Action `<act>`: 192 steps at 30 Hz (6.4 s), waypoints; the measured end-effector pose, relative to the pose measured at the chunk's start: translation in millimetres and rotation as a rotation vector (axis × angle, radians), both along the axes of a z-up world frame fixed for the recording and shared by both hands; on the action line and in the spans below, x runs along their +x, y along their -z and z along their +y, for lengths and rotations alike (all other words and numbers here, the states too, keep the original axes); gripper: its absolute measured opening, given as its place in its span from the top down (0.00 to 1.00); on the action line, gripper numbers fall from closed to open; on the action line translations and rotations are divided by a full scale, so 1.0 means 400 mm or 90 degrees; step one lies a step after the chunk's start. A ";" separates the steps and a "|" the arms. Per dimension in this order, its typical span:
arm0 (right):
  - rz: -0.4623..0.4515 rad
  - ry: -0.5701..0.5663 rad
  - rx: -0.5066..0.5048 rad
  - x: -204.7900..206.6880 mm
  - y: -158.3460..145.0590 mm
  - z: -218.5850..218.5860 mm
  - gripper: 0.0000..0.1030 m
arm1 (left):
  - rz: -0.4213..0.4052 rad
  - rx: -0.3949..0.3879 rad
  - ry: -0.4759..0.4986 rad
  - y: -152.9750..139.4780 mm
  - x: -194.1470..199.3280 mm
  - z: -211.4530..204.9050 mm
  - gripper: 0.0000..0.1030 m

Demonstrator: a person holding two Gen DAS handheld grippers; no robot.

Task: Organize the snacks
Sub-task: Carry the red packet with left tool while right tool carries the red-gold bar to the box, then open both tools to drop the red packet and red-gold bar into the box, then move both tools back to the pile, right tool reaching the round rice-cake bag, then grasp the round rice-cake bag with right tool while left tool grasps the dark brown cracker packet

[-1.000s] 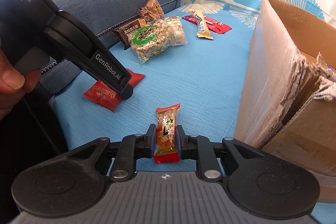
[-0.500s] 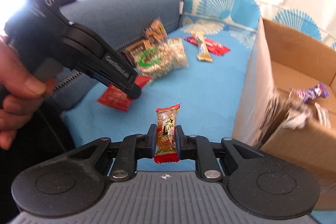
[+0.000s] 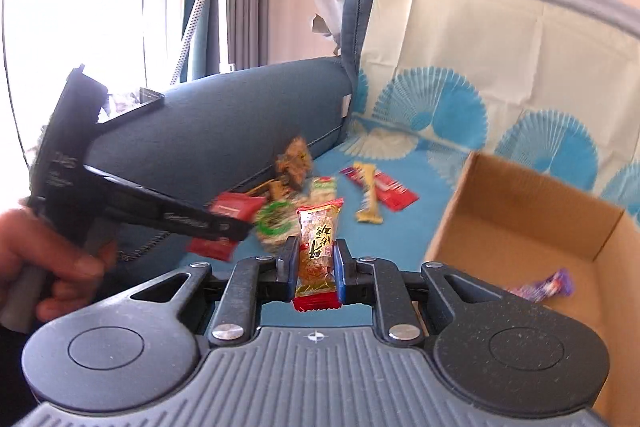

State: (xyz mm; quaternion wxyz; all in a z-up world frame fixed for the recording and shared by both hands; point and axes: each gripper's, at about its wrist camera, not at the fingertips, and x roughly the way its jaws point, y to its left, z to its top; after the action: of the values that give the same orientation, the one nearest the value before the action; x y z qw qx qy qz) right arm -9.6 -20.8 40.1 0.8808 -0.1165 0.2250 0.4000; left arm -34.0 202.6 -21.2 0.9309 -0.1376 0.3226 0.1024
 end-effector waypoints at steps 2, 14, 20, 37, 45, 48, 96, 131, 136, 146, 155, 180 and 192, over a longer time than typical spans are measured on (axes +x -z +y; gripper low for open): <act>0.005 0.017 0.011 0.023 0.003 -0.009 0.82 | -0.002 0.001 -0.003 -0.004 -0.001 0.000 0.56; 0.028 0.055 0.044 0.034 0.030 -0.035 0.82 | 0.017 0.057 0.004 0.002 0.012 -0.032 0.56; 0.024 0.061 0.067 0.044 0.014 -0.054 0.82 | 0.006 0.074 -0.003 0.002 0.007 -0.040 0.56; 0.027 0.222 0.170 0.148 -0.030 -0.235 0.82 | -0.107 0.114 0.082 -0.187 0.062 -0.268 0.56; 0.015 0.376 0.224 0.206 -0.046 -0.391 0.82 | -0.168 0.098 0.163 -0.290 0.165 -0.466 0.56; 0.011 0.435 0.235 0.222 -0.042 -0.450 0.82 | -0.175 0.086 0.186 -0.307 0.209 -0.529 0.56; 0.000 0.072 0.080 0.048 0.030 0.034 0.60 | -0.159 0.117 -0.114 -0.028 0.003 0.082 0.86; 0.085 0.005 -0.152 0.149 0.177 0.345 0.20 | -0.224 0.131 -0.158 -0.035 -0.017 0.090 0.78; 0.110 -0.015 -0.169 0.027 0.129 0.255 0.19 | -0.186 0.163 -0.137 -0.024 0.020 0.069 0.67; 0.132 0.038 -0.158 -0.008 0.235 0.227 0.19 | -0.052 0.346 -0.083 0.073 0.188 -0.013 0.34; 0.172 0.081 -0.167 0.015 0.276 0.216 0.19 | 0.060 0.453 -0.045 0.192 0.301 -0.043 0.23; 0.213 0.085 -0.132 0.037 0.279 0.200 0.19 | 0.123 -0.045 -0.004 0.096 0.158 0.098 0.59; 0.216 0.057 -0.128 0.038 0.276 0.193 0.18 | 0.212 -0.055 -0.010 0.098 0.107 0.071 0.59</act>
State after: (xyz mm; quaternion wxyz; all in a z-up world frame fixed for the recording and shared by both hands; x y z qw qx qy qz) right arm 5.7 56.5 -70.5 0.8313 -0.1244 0.4137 0.3497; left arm 9.0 230.8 -60.3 0.8568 -0.1613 0.4755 0.1172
